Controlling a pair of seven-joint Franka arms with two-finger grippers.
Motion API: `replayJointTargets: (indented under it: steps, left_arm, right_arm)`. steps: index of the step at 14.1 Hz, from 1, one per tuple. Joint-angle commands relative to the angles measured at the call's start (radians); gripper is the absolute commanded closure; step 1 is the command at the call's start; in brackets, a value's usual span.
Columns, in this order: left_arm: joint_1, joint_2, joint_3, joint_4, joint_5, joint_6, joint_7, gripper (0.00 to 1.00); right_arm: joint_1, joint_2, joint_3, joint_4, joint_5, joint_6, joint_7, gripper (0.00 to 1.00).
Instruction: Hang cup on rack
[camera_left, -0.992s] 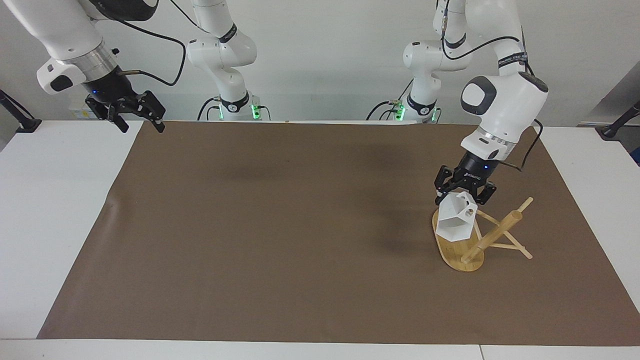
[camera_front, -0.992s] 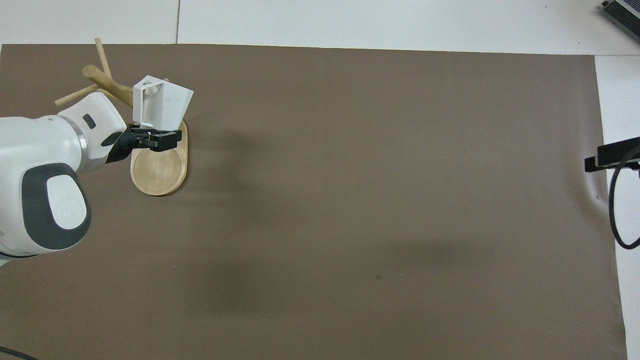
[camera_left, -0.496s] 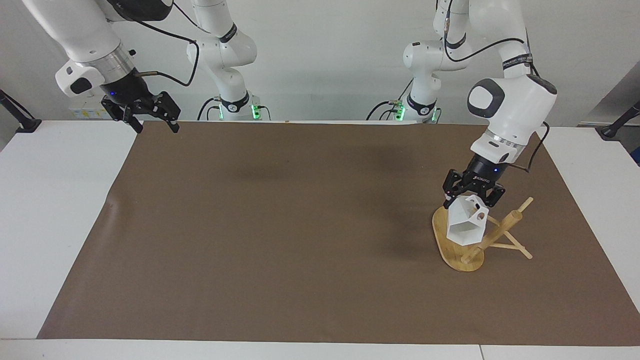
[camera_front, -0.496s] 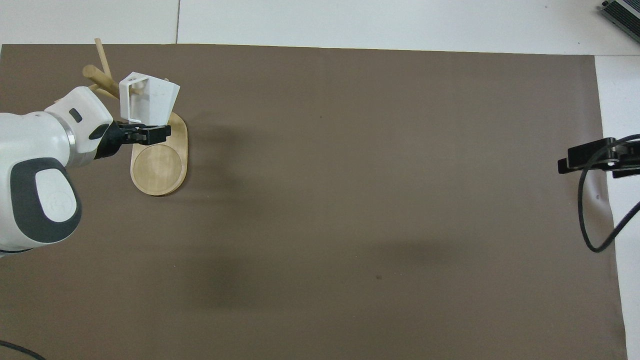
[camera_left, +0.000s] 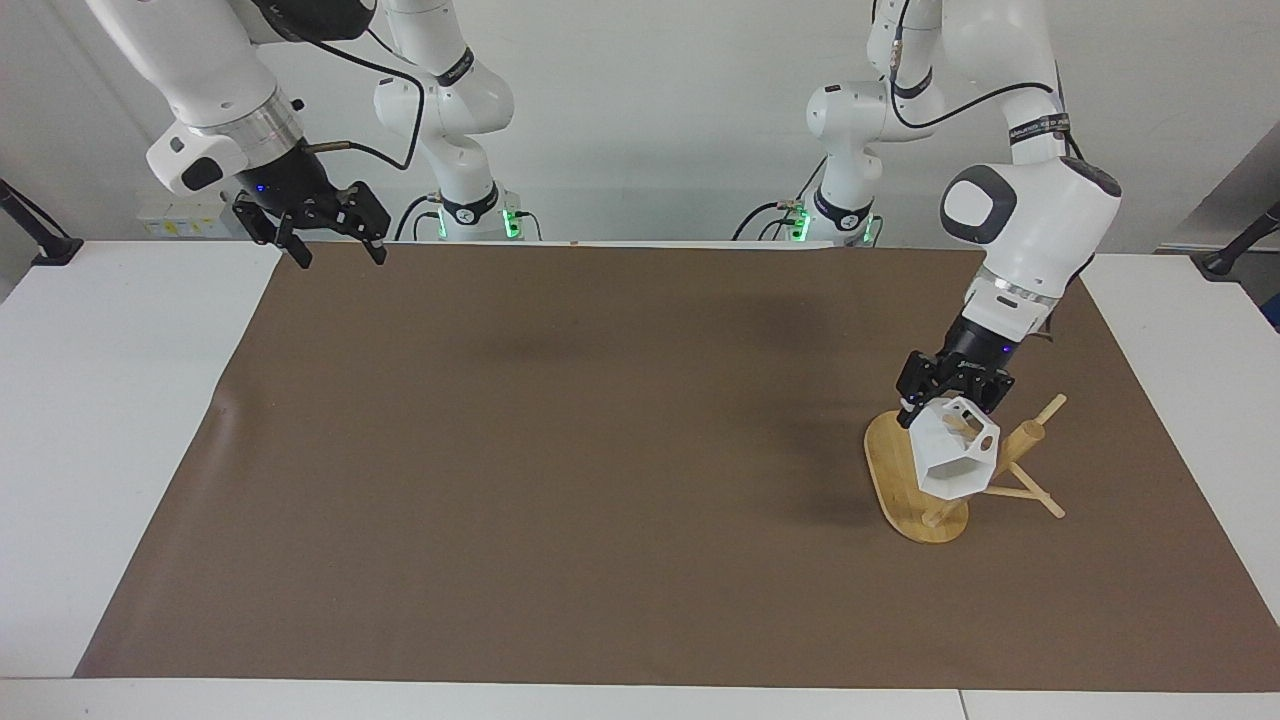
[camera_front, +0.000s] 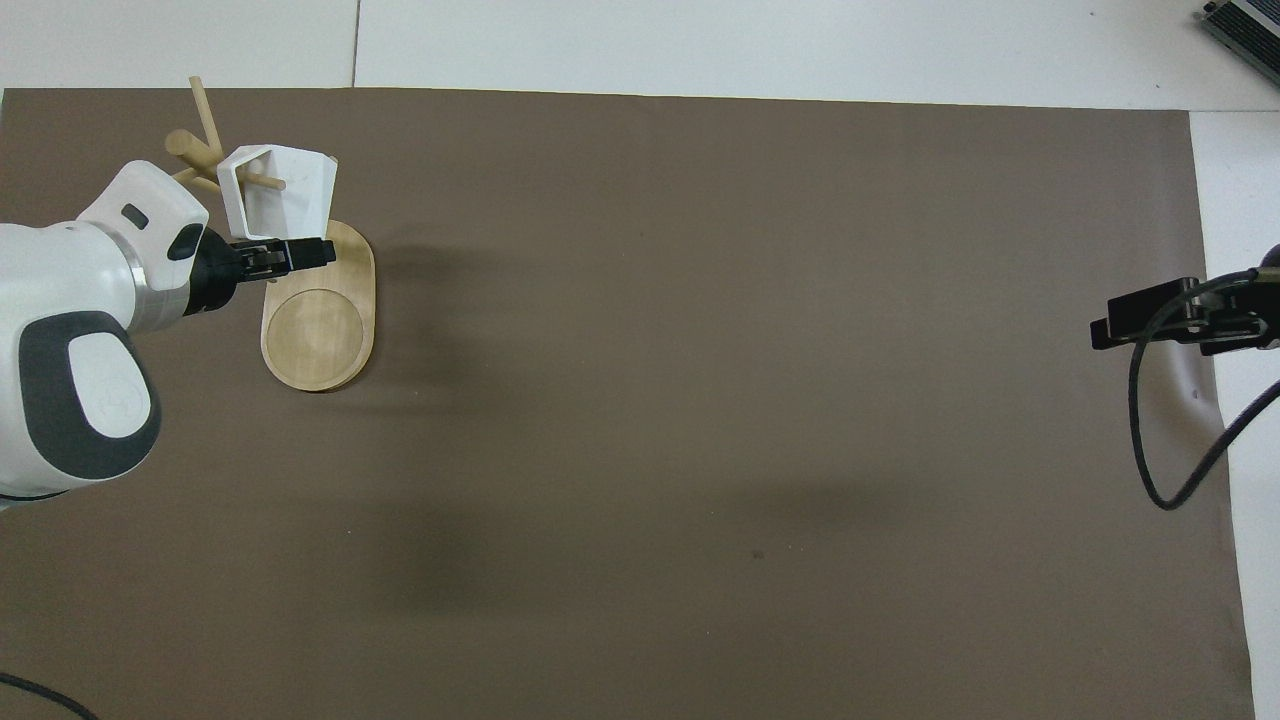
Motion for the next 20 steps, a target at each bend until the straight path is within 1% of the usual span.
replayJointTargets:
  steps: [1,4,6,9,10,16,17,19,20]
  left_arm:
    - [0.005,0.015,-0.008,0.020,0.024,0.013,-0.048,0.00]
    - [0.010,0.015,-0.005,0.028,0.025,-0.006,-0.045,0.00]
    - [0.023,0.015,-0.003,0.060,0.030,-0.065,-0.038,0.00]
    - [0.039,0.004,-0.003,0.117,0.147,-0.184,-0.037,0.00]
    - [0.046,-0.005,-0.005,0.123,0.187,-0.221,-0.037,0.00]
    - [0.045,-0.146,-0.005,0.132,0.347,-0.488,-0.037,0.00]
    - [0.045,-0.157,-0.005,0.162,0.370,-0.560,-0.037,0.00]
    - [0.045,-0.151,-0.008,0.260,0.413,-0.708,-0.035,0.00]
    - [0.045,-0.143,-0.008,0.305,0.415,-0.753,-0.035,0.00]
  right_arm:
    - [-0.050,-0.017,0.051,-0.023,0.010,0.004,-0.002,0.00]
    - [-0.056,-0.017,0.048,-0.027,0.010,0.004,0.001,0.00]
    - [-0.058,-0.017,0.042,-0.027,0.005,0.007,0.004,0.00]
    - [-0.043,-0.016,0.042,-0.027,-0.100,0.028,0.008,0.00]
    - [-0.043,-0.016,0.044,-0.027,-0.114,0.030,0.008,0.00]
    - [-0.055,-0.016,0.044,-0.025,-0.101,0.022,0.004,0.00]
    - [-0.052,-0.016,0.044,-0.025,-0.099,0.021,0.004,0.00]
    - [-0.050,-0.016,0.044,-0.025,-0.099,0.021,0.004,0.00]
    - [-0.052,-0.016,0.044,-0.027,-0.099,0.021,0.004,0.00]
